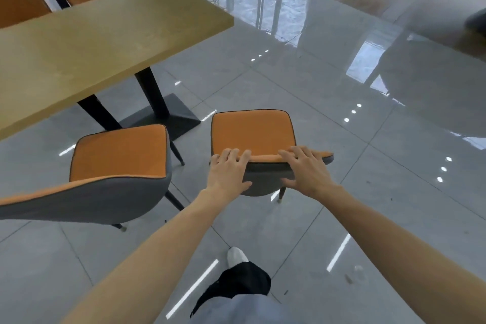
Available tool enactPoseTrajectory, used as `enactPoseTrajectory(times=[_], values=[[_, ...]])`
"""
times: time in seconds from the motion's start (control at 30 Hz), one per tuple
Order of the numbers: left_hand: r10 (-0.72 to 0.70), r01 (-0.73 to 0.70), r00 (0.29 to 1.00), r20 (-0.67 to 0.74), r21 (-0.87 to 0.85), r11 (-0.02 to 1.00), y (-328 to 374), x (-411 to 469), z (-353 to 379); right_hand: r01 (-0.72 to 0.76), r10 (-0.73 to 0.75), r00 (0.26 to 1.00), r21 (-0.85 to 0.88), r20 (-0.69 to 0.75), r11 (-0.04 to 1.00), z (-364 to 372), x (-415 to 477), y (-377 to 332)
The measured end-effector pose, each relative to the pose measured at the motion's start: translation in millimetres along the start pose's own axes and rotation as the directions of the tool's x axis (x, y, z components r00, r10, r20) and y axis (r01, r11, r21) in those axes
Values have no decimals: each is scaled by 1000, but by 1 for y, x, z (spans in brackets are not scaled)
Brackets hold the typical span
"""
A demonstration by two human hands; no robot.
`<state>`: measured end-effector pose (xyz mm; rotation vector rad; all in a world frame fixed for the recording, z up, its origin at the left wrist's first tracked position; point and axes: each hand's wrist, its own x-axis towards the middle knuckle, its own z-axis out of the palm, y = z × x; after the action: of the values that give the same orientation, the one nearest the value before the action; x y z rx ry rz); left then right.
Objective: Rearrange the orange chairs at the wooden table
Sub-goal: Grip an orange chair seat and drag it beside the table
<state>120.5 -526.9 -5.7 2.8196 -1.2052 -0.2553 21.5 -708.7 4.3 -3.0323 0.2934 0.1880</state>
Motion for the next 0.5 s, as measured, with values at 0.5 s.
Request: enactPoseTrajectory(times=[0.5], values=[[19, -22, 998, -65, -34, 999, -26, 50, 28, 236, -235, 943, -24, -238, 971, 37, 53, 41]])
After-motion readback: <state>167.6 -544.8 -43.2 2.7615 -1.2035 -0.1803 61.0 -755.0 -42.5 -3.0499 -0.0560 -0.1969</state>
